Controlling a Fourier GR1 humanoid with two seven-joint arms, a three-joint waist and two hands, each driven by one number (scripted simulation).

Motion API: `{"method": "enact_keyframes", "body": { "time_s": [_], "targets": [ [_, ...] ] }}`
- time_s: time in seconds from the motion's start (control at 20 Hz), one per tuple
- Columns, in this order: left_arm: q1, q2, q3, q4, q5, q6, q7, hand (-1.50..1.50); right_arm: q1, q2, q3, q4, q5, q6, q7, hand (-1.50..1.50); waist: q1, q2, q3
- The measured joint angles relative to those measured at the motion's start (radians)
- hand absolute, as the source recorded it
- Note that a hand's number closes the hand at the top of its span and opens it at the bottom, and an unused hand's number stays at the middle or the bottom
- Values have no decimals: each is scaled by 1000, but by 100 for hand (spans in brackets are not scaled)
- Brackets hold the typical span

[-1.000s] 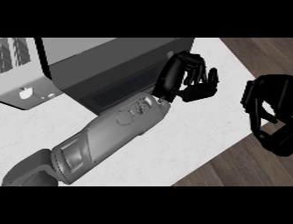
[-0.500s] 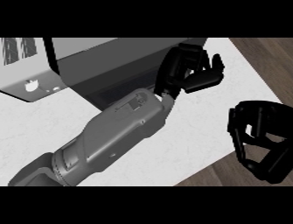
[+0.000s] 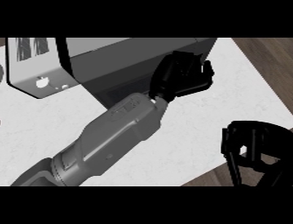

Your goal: Pick up the milk, place it into the microwave and close the microwave

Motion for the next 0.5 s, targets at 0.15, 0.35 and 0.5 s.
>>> {"method": "enact_keyframes", "body": {
  "time_s": [0.15,0.35,0.5],
  "targets": [
    [17,0,-16,15,10,-45,-15,150,35,12,16,-31,4,-13,-3,150,14,-5,0],
    [38,0,-33,34,23,-104,-34,150,75,23,32,-77,17,-36,-3,150,29,-12,-2],
    [53,0,-45,50,31,-144,-50,150,105,30,43,-111,29,-53,-3,150,39,-16,-2]
  ]
}}
